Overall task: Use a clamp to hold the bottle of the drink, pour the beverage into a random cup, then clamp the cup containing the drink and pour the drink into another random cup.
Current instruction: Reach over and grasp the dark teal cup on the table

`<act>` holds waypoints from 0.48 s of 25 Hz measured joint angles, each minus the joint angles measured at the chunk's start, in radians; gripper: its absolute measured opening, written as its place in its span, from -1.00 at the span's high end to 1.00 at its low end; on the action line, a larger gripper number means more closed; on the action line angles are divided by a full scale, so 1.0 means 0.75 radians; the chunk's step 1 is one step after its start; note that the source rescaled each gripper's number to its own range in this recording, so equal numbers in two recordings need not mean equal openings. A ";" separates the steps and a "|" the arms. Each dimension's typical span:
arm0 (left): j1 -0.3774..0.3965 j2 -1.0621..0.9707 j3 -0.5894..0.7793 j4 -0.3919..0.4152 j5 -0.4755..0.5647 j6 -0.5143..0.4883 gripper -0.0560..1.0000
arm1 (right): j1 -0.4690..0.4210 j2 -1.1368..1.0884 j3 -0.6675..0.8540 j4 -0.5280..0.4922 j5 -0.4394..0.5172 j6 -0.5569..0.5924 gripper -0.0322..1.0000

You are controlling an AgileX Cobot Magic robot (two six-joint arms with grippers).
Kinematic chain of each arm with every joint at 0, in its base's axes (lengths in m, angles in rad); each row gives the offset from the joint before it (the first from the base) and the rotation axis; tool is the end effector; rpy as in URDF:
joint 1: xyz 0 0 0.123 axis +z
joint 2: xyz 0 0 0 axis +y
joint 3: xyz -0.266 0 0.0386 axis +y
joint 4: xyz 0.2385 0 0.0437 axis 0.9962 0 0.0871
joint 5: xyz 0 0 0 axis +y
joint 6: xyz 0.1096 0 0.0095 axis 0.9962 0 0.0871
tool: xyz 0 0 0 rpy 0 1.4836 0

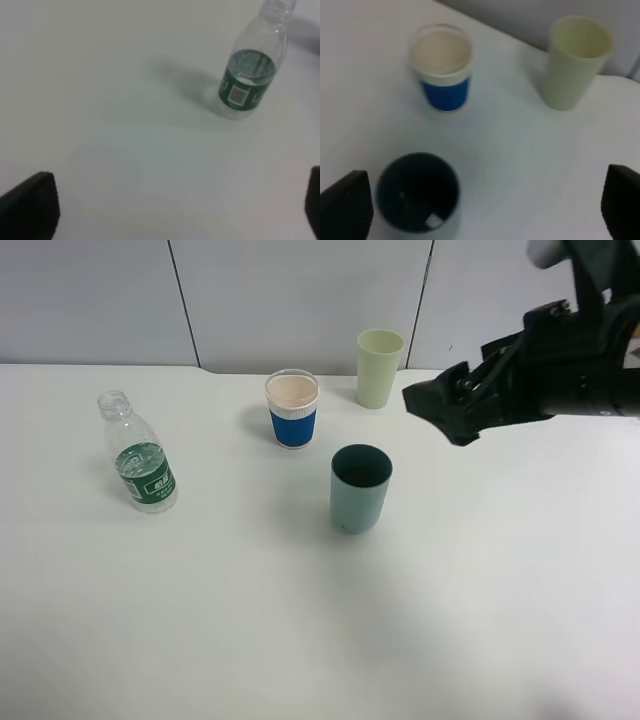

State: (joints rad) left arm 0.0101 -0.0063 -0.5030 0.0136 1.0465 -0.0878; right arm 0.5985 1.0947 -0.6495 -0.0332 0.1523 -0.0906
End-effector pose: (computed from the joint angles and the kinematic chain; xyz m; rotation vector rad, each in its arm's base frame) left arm 0.0197 0.0015 0.2664 -0.0995 2.0184 -0.0331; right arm 0.2006 0.1361 0.2600 -0.7365 1.9597 0.2837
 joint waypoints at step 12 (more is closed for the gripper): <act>0.000 0.000 0.000 0.000 0.000 0.000 -1.00 | 0.110 0.028 0.136 -0.126 0.014 0.326 -0.99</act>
State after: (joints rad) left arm 0.0101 -0.0063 -0.5030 0.0136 1.0465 -0.0878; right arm 0.6807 1.1154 -0.5477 -0.1275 0.1630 0.1538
